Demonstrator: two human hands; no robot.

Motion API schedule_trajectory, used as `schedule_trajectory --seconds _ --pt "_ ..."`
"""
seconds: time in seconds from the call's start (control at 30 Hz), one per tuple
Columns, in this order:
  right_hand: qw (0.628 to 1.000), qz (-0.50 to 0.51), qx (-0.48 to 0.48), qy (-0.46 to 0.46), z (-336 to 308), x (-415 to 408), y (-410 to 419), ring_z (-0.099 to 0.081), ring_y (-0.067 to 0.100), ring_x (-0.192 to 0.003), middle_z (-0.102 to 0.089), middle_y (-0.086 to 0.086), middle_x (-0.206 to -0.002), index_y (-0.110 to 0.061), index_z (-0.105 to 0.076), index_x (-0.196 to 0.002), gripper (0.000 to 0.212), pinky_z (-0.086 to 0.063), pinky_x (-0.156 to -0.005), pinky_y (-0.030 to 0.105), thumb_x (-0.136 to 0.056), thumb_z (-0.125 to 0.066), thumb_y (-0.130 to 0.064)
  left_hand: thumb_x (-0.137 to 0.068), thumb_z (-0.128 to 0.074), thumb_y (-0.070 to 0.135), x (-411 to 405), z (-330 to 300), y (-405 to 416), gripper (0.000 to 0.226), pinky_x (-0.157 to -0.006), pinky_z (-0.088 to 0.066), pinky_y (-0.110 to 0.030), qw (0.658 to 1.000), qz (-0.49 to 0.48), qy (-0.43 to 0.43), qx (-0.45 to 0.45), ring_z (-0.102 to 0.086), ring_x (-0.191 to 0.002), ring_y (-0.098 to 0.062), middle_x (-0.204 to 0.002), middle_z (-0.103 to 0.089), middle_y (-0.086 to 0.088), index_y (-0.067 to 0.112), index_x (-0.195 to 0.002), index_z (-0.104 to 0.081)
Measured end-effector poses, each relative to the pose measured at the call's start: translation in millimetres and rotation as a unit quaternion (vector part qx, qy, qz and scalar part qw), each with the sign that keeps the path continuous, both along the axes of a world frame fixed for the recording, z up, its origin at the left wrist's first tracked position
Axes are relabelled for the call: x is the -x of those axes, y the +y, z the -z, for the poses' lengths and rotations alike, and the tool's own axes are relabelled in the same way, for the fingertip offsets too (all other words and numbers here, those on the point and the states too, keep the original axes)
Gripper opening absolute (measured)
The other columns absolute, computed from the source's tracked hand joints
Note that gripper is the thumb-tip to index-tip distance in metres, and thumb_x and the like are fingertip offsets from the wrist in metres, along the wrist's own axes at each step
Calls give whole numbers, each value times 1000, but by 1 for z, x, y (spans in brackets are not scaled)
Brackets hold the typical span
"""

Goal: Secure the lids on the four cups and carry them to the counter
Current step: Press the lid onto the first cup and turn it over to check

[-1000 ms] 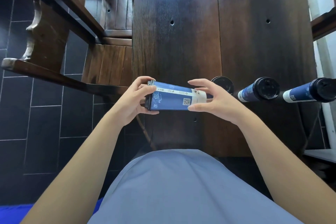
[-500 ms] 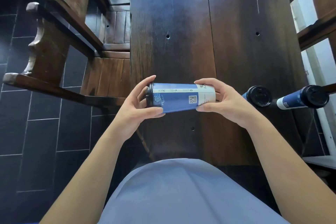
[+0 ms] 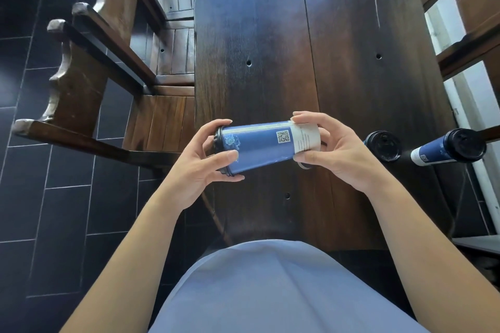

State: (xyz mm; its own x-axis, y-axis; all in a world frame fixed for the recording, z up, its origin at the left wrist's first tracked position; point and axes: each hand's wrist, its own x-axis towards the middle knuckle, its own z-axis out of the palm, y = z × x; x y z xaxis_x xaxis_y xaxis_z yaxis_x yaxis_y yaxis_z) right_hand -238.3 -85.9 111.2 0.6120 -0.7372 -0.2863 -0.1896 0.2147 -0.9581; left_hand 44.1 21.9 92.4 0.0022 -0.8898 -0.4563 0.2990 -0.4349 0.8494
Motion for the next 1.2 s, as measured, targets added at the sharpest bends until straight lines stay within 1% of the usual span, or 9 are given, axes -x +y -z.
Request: schedule_trajectory --seconds 0.2,0.37,0.47,0.6,0.7,0.8,0.9,1.1,1.2 --pt "999 -16 21 17 2 2 1 -41 23 -140 -53 -3 -142 -20 -60 -134 54 -61 -85 35 -87 -75 2 -74 -88 34 -2 -1 3 69 -81 -66 -56 1000 11 16 -23 -67 -127 -29 -130 -69 2 41 -138 -63" --pt "1000 1 -19 10 1 3 3 -53 26 -128 -61 0 -130 -20 -60 -137 58 -62 -88 54 -81 -78 -18 -66 -95 24 -5 -6 3 95 -100 -60 -58 998 39 -25 30 -62 -135 -30 -150 -53 2 52 -147 -54" --pt "1000 -5 -22 12 0 2 4 -55 28 -128 -60 1 -131 -20 -59 -137 60 -62 -91 48 -81 -77 -22 -65 -95 22 -6 -9 3 90 -109 -55 -54 996 42 -55 60 -59 -136 -29 -147 -57 5 46 -144 -59" --pt "1000 -8 -16 -12 -1 -1 6 -54 21 -129 -58 2 -133 -18 -54 -140 64 -60 -89 33 -81 -78 -16 -70 -93 24 -6 -11 4 76 -93 -63 -52 997 30 -39 52 -65 -124 -35 -133 -63 3 37 -138 -63" --pt "1000 -3 -6 -21 0 -2 7 -53 22 -131 -56 5 -134 -16 -54 -141 65 -60 -90 36 -82 -79 -1 -71 -93 26 -4 -11 4 72 -88 -65 -53 999 15 -22 30 -67 -124 -42 -133 -63 -2 37 -137 -63" --pt "1000 -4 2 -26 1 -1 5 -53 23 -129 -55 9 -134 -13 -55 -139 62 -59 -89 39 -85 -77 8 -71 -93 24 -4 -10 5 77 -89 -63 -58 1000 14 -8 22 -68 -124 -43 -138 -61 -3 39 -140 -62" --pt "1000 -7 8 -30 1 2 4 -52 25 -131 -56 5 -132 -15 -56 -138 60 -61 -88 40 -85 -77 4 -69 -97 22 -4 -11 5 89 -96 -59 -67 999 29 -1 23 -66 -129 -40 -148 -54 -4 44 -146 -58" --pt "1000 0 -1 -24 -1 6 5 -56 21 -126 -60 -6 -126 -18 -56 -139 61 -58 -90 60 -82 -78 -11 -63 -95 12 -4 -12 7 101 -112 -47 -67 998 28 -27 48 -59 -137 -37 -152 -54 -2 46 -149 -56" --pt "1000 -1 -9 -14 0 6 5 -55 22 -128 -58 -3 -129 -18 -55 -140 63 -60 -93 51 -82 -79 -14 -63 -95 13 -4 -13 9 97 -111 -48 -67 998 28 -31 48 -58 -137 -37 -151 -55 -1 44 -147 -58"
